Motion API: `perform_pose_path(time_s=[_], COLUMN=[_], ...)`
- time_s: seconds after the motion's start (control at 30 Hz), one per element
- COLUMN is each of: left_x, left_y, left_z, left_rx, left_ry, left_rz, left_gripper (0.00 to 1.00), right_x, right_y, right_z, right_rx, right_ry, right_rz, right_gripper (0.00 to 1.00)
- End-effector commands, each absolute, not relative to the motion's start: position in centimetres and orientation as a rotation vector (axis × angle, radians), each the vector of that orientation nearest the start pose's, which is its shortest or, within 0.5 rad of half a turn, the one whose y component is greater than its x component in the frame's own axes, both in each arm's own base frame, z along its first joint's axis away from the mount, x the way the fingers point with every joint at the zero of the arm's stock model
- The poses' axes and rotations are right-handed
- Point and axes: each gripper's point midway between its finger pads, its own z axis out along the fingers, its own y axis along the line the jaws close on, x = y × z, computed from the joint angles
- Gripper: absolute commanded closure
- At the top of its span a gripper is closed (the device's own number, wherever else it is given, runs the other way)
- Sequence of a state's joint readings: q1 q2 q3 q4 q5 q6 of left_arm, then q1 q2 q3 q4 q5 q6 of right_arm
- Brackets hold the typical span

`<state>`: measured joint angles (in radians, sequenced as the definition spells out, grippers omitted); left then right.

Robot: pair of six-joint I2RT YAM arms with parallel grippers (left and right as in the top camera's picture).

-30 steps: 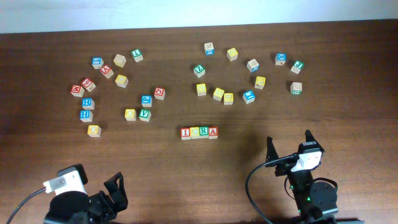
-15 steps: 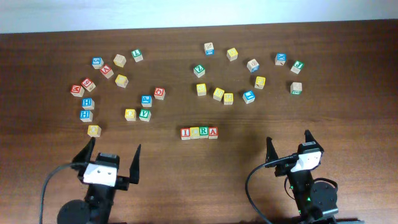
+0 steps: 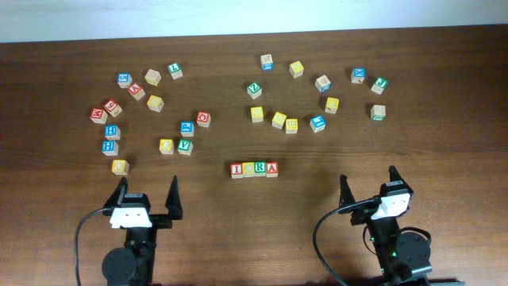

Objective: Spell out ICRA

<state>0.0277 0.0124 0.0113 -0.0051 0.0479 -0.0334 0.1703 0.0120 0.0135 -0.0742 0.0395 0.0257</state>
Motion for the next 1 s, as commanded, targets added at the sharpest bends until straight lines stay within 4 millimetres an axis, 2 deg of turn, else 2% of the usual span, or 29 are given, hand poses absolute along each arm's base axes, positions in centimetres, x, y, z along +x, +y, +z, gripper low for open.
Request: perform_pose_path(time_s=[0.0,0.07,0.13,0.27,0.83,0.97], left_x=[24.4,24.4,24.5,24.5,24.6,24.6], left_y=[2.9,2.9,2.2,1.7,1.3,1.3], left_z=[16.0,15.9,15.8,15.7,15.7,15.7], left_rx=[-0.273,-0.24,-0.116,-0.065,-0.043,-0.043], left_ry=[1.613,1.62,1.641,1.647,1.649,1.649], left_rz=[-0.013,0.02,0.073,0.077,0.058,0.058], left_gripper=[0.01,0.01,0.01,0.01,0.01,0.01], right_x=[24.4,24.4,24.4,24.4,24.4,24.6], right_y=[3.3,3.3,3.3,3.3,3.3,1.4], right_z=[15.6,15.6,15.6,15.6,15.6,15.6], right_rx=[-0.08,-0.08,-0.08,-0.08,-0.079,-0.014], right_ry=[1.646,1.646,1.647,1.647,1.646,1.649], right_rz=[0.115,0.116,0.116,0.115,0.115,0.054], right_gripper=[0.02,0.02,0.02,0.02,0.02,0.02])
